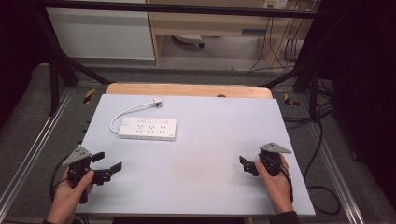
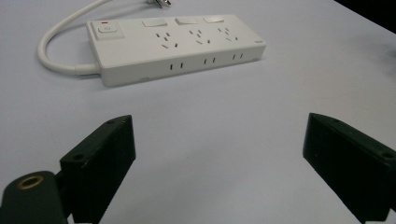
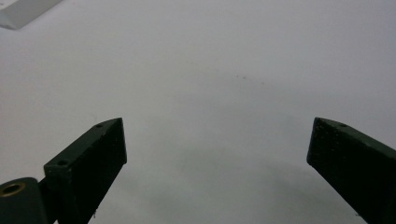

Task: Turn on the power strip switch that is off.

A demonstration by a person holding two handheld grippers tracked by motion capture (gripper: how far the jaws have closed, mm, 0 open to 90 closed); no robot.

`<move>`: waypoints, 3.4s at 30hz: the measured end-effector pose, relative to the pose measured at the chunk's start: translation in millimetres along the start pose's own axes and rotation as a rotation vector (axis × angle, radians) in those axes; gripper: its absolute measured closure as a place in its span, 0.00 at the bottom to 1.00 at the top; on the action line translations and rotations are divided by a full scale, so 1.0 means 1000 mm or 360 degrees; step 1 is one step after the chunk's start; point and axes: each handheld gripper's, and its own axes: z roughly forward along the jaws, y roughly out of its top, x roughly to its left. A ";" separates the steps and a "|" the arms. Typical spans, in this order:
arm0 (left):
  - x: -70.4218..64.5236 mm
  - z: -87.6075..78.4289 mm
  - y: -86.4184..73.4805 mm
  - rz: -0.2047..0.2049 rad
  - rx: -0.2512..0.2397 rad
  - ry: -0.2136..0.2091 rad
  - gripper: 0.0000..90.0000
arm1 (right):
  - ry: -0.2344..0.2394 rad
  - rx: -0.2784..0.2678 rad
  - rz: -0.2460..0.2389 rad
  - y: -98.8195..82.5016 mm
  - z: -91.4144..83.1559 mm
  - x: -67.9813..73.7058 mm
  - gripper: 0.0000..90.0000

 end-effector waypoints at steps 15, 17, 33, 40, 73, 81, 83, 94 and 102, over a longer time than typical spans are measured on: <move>-0.005 -0.001 0.001 0.0016 -0.0029 -0.0034 0.10 | -0.0019 0.0010 -0.0005 0.001 0.001 0.002 0.05; -0.006 -0.001 0.001 0.0018 -0.0041 -0.0048 0.10 | -0.0015 0.0014 -0.0003 0.001 0.001 0.002 0.05; -0.021 0.009 0.022 0.0004 0.0007 -0.0042 0.12 | -0.0037 -0.0031 -0.0009 0.004 -0.004 0.002 0.06; -0.029 0.009 0.036 0.0051 0.0003 -0.0080 0.10 | -0.0043 -0.0037 0.0004 0.004 -0.006 0.001 0.07; -0.043 0.052 0.108 0.0106 0.0003 -0.0055 0.11 | -0.0016 -0.0011 0.0013 0.004 -0.005 0.002 0.05; -0.040 0.058 0.125 0.0139 0.0025 -0.0030 0.11 | -0.0023 -0.0017 0.0006 0.004 -0.006 0.004 0.05; -0.039 0.060 0.129 0.0158 0.0029 -0.0027 0.11 | -0.0013 -0.0016 0.0012 0.005 -0.005 0.004 0.05; -0.027 0.073 0.141 0.0137 0.0051 -0.0009 0.11 | -0.0023 -0.0031 -0.0003 0.004 -0.007 0.002 0.05; -0.021 0.082 0.145 0.0109 0.0071 -0.0001 0.11 | -0.0007 -0.0031 -0.0010 0.005 -0.006 0.006 0.05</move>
